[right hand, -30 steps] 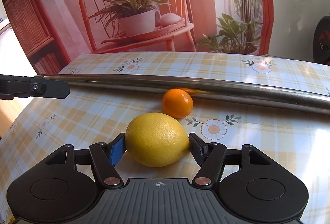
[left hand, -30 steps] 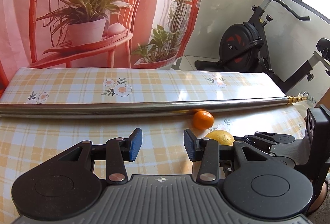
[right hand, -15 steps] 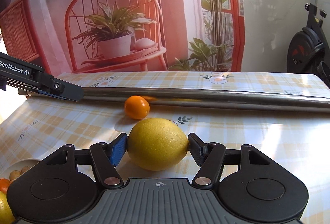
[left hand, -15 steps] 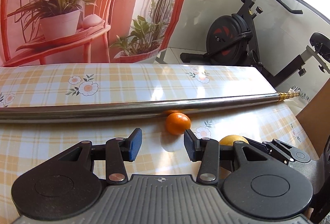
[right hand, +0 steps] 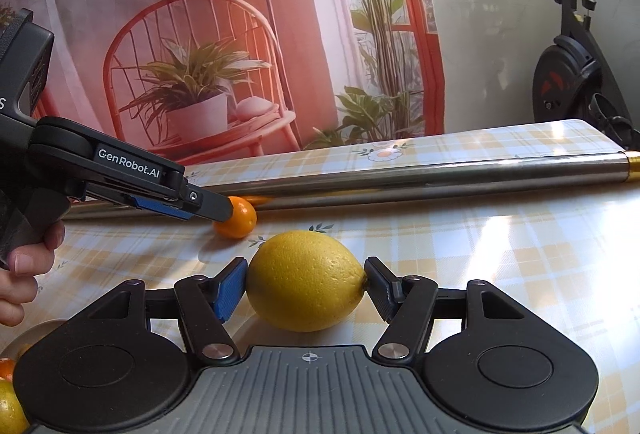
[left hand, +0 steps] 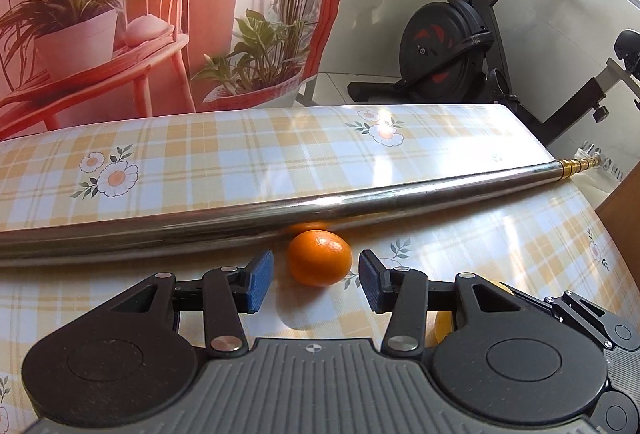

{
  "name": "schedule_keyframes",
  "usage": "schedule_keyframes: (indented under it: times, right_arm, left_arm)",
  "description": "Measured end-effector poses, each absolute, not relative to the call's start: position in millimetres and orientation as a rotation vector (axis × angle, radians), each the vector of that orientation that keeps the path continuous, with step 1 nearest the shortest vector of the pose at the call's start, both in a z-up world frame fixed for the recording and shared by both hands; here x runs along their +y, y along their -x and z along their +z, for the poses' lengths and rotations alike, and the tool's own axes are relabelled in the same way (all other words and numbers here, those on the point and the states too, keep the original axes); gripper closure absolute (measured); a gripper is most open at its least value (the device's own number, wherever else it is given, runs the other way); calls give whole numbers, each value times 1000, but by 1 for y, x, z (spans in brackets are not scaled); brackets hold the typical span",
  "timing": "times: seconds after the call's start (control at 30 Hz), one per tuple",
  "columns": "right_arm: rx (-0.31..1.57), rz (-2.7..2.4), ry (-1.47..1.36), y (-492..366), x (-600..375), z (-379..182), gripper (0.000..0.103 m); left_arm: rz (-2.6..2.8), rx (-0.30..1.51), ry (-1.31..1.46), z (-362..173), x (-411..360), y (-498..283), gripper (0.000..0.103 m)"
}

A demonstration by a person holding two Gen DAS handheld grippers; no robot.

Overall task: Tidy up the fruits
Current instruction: 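Grasp the last tangerine with the left tool while the right tool lifts the lemon, then carry the tangerine onto the plate and release it with the left tool while the right tool carries the lemon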

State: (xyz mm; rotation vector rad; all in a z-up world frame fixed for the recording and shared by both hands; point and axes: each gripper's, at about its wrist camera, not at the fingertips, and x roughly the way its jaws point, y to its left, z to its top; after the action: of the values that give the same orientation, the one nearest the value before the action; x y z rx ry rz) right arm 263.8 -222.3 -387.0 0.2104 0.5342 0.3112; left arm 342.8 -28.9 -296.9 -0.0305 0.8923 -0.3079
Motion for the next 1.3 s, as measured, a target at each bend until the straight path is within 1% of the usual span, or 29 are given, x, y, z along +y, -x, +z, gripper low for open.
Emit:
schedule_keyframes:
  times: [0.33, 0.57, 0.6, 0.67, 0.73, 1.03, 1.17, 1.3]
  right_arm:
    - [533, 317, -241, -265, -225, -387, 43]
    - [533, 319, -247, -264, -226, -387, 43]
    - [533, 319, -249, -264, -226, -387, 43]
    - [533, 318, -250, -264, -226, -387, 43]
    - [533, 318, -250, -265, -226, -387, 43]
    - [536, 324, -273, -266, -228, -388, 43]
    - [537, 327, -283, -266, -230, -388, 43]
    - [540, 330, -295, -267, -231, -389, 43]
  left_arm:
    - [-289, 912, -1, -301, -39, -352, 53]
    - [-284, 950, 27, -309, -39, -359, 53]
    - [-284, 944, 28, -309, -39, -359, 54]
    - [-283, 942, 23, -310, -39, -358, 59]
    - [-275, 942, 27, -309, -38, -357, 61]
    - [-325, 868, -45, -284, -34, -321, 61]
    - [-340, 823, -29, -269, -26, -296, 61]
    - [-343, 815, 17, -261, -18, -277, 61]
